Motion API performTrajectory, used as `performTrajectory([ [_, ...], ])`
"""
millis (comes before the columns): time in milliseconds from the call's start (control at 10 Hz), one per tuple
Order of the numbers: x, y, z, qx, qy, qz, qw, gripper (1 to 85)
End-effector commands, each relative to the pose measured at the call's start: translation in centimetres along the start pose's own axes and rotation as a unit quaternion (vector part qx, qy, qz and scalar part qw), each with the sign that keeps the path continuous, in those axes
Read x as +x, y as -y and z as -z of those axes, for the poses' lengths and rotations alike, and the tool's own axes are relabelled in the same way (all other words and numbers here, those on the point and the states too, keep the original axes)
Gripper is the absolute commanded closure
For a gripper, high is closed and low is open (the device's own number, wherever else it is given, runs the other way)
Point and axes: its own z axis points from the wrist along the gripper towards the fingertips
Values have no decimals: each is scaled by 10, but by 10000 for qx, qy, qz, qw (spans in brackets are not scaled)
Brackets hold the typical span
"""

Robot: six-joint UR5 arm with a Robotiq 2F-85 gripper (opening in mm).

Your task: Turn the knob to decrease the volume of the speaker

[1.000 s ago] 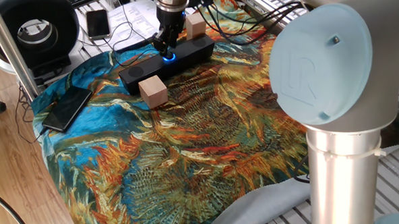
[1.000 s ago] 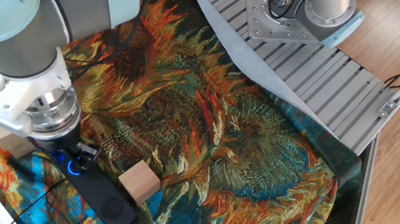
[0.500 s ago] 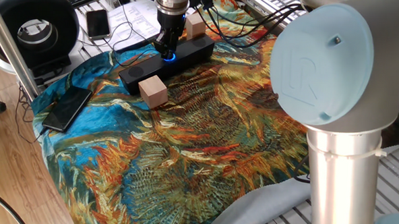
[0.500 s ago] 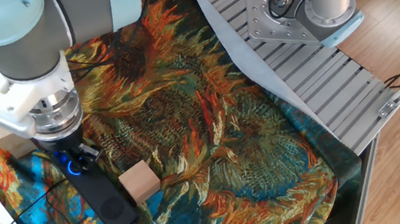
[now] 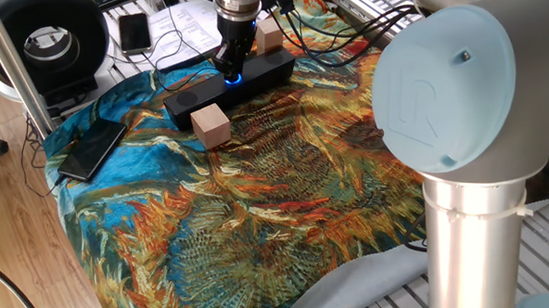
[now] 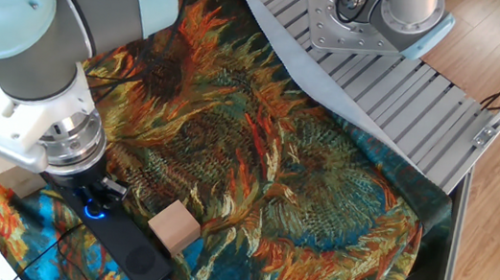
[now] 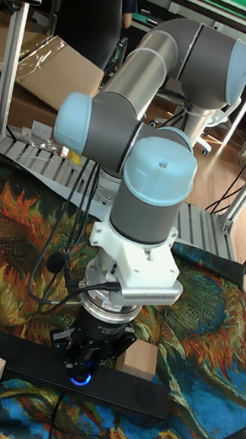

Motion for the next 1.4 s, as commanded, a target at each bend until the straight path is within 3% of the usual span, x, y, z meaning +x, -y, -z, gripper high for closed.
performTrajectory([
  [0, -1, -2, 1, -36, 20, -68, 10000, 523],
  [500, 2, 2, 3, 72, 1, 39, 10000, 537],
  [800, 6, 7, 4, 218, -75, 547, 9982, 537],
  [1100, 3, 1, 1, 141, 21, 878, 9960, 537],
  [1300, 6, 0, 0, 128, -17, 1380, 9903, 537],
])
